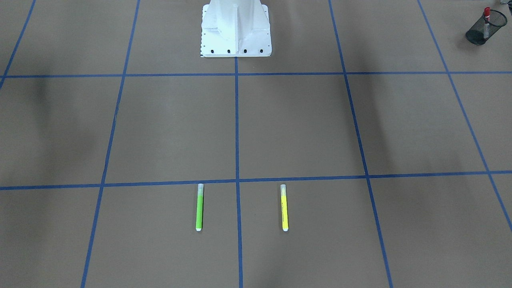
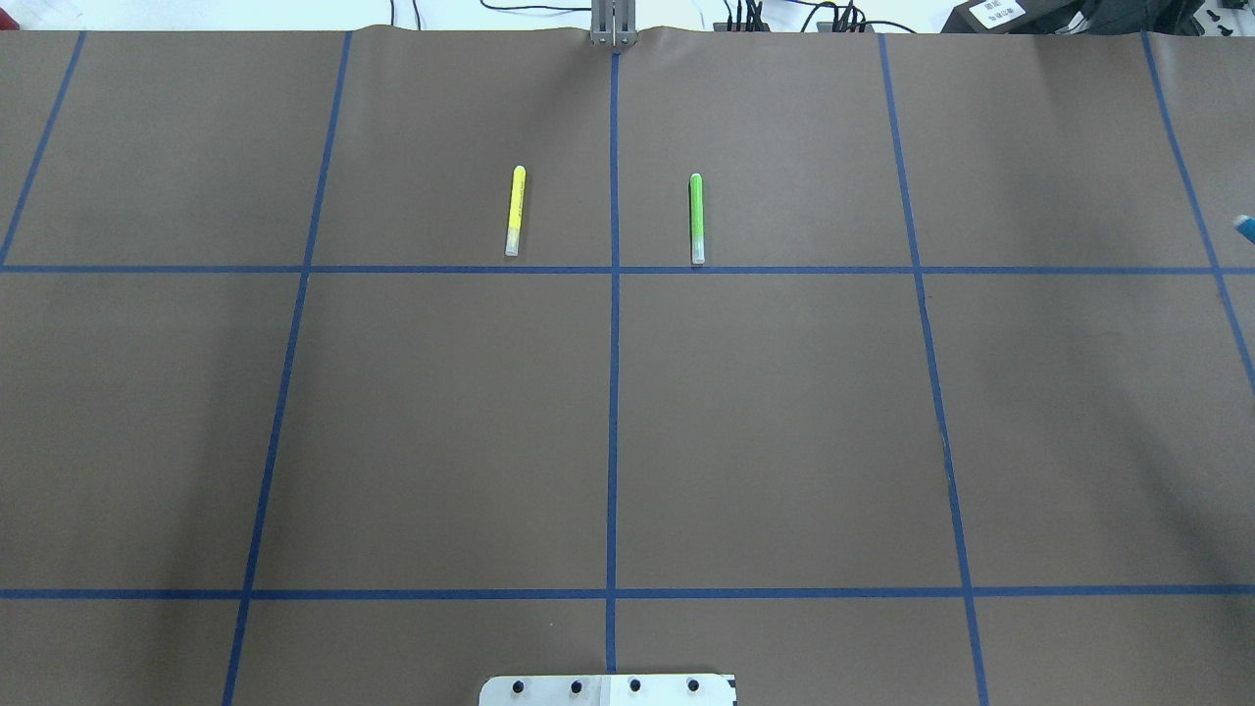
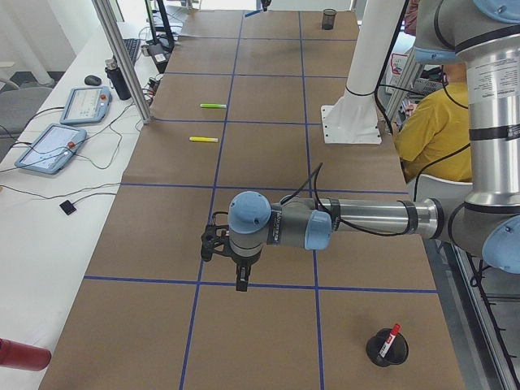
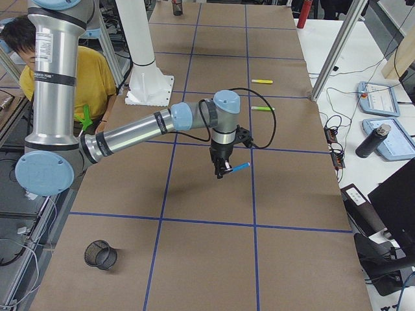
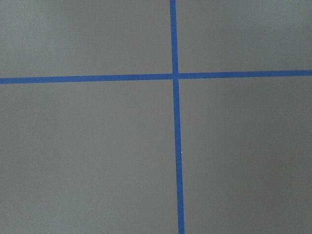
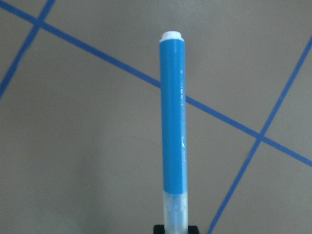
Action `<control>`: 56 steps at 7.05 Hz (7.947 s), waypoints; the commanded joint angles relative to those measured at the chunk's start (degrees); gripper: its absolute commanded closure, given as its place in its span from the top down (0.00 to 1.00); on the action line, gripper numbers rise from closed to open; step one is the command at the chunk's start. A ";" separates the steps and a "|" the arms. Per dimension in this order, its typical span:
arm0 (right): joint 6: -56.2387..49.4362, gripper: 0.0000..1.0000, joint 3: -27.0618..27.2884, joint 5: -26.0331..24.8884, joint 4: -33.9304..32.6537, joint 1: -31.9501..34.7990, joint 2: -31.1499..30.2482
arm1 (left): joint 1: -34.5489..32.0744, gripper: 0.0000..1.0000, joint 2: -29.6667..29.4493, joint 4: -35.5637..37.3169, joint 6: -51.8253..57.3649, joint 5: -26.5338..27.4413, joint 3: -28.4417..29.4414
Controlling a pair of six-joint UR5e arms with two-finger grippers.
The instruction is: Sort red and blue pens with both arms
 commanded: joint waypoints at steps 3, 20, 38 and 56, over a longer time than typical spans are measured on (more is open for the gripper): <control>-24.18 0.00 -3.36 0.40 -0.18 27.15 -22.69 | 0.00 1.00 -0.16 -0.82 0.00 -0.04 -0.11; -0.68 0.00 -20.70 9.82 -53.27 76.56 -16.48 | -0.18 1.00 0.99 -6.28 0.00 -0.92 -0.28; -0.60 0.00 -27.83 -6.71 -47.66 89.75 -11.64 | -0.26 1.00 4.93 -6.36 0.00 -2.24 -4.93; 1.59 1.00 -28.45 15.86 -7.37 53.42 -7.87 | -0.18 1.00 5.64 -5.84 0.00 -4.52 -2.92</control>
